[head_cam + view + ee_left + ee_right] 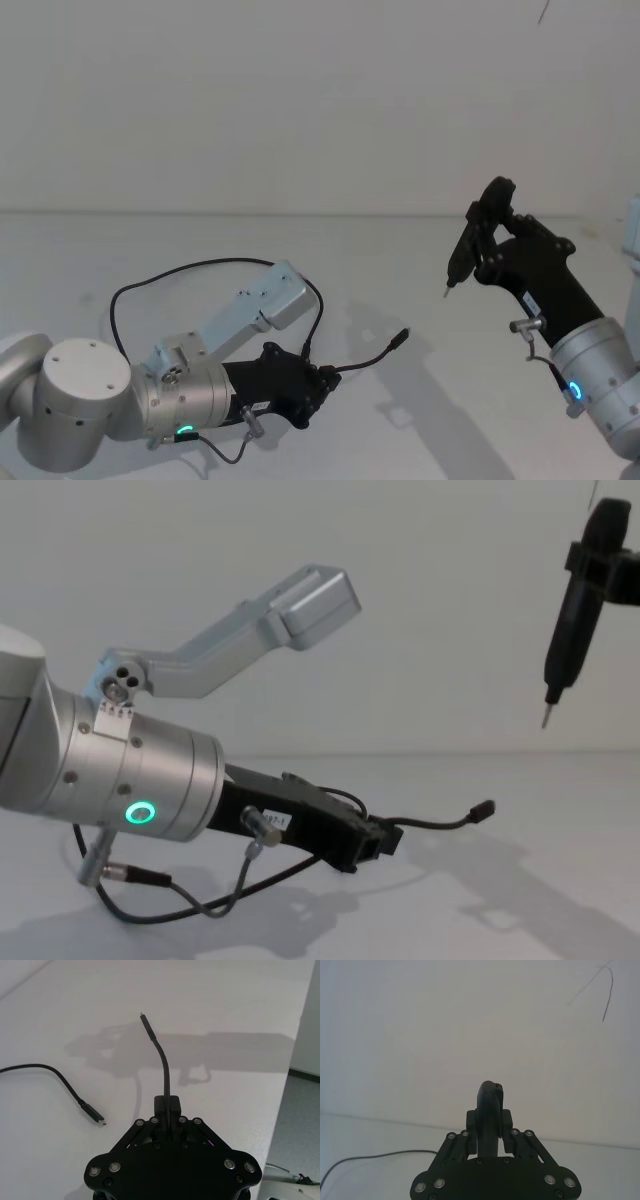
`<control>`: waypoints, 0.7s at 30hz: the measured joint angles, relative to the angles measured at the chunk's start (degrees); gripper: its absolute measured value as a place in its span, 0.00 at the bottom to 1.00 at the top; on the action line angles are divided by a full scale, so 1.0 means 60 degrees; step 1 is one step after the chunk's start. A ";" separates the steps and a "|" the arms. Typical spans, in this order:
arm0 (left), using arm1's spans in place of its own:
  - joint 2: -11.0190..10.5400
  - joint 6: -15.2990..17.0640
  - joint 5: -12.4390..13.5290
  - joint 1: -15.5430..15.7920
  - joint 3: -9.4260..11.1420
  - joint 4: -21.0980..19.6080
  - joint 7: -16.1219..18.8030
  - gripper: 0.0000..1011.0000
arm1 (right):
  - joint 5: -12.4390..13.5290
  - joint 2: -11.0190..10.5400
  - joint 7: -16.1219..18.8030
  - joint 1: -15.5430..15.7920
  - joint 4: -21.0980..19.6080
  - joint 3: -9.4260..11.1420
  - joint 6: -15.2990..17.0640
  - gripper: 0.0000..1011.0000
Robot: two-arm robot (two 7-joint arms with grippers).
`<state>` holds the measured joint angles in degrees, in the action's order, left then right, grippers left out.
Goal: Pick up the data cable with the one hand.
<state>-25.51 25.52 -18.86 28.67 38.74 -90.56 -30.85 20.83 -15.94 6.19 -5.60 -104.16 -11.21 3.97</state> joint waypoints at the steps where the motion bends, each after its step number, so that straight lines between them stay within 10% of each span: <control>1: -0.0009 -0.0018 0.0004 0.0000 -0.0004 -0.0014 -0.0009 0.04 | 0.0032 0.0038 0.0012 -0.0049 -0.0003 0.0009 0.0040 0.28; 21: -0.0125 -0.0239 0.0058 0.0014 -0.0053 -0.0203 -0.0116 0.04 | 0.0262 0.0491 0.0066 -0.0401 0.0236 -0.0032 0.0598 0.28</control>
<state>-26.26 24.09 -18.51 28.75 38.42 -91.78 -31.54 22.40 -13.00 6.58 -8.00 -102.74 -11.40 7.56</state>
